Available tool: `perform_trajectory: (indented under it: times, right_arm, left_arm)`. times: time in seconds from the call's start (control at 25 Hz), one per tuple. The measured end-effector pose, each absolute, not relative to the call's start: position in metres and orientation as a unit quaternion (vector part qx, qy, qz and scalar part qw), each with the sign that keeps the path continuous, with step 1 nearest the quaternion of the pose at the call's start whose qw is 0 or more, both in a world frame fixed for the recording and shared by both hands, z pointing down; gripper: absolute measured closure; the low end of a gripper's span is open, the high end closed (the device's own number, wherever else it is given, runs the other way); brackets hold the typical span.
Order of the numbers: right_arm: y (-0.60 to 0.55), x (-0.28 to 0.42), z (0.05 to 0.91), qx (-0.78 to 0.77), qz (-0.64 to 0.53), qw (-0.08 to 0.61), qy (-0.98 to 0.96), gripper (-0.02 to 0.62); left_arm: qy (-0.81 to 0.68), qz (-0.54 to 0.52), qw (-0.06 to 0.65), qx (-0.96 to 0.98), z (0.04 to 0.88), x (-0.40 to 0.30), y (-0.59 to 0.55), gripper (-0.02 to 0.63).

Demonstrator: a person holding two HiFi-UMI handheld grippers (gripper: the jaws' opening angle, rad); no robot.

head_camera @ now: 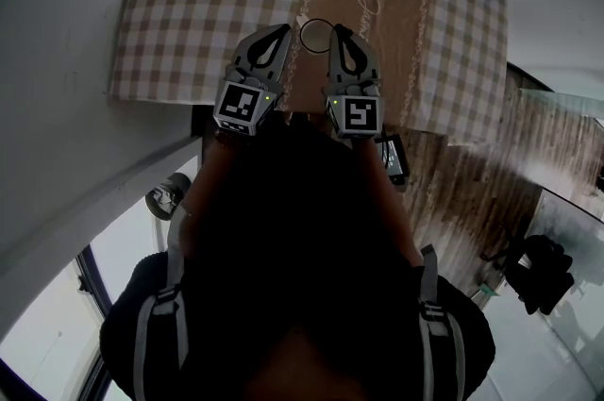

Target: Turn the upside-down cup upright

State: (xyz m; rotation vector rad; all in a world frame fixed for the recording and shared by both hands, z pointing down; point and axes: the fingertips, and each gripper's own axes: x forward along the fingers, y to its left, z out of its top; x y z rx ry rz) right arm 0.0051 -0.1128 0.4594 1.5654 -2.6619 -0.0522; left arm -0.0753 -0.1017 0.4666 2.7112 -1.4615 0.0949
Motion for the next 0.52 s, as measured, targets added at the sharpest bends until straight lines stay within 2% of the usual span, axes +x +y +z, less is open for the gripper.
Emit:
perform_trajectory:
  times: [0.52]
  right_arm:
    - [-0.114, 0.018, 0.470, 0.514, 0.009, 0.035, -0.857, 0.597]
  left_arm:
    - [-0.474, 0.035, 0.040, 0.879, 0.471, -0.080, -0.101, 0.611]
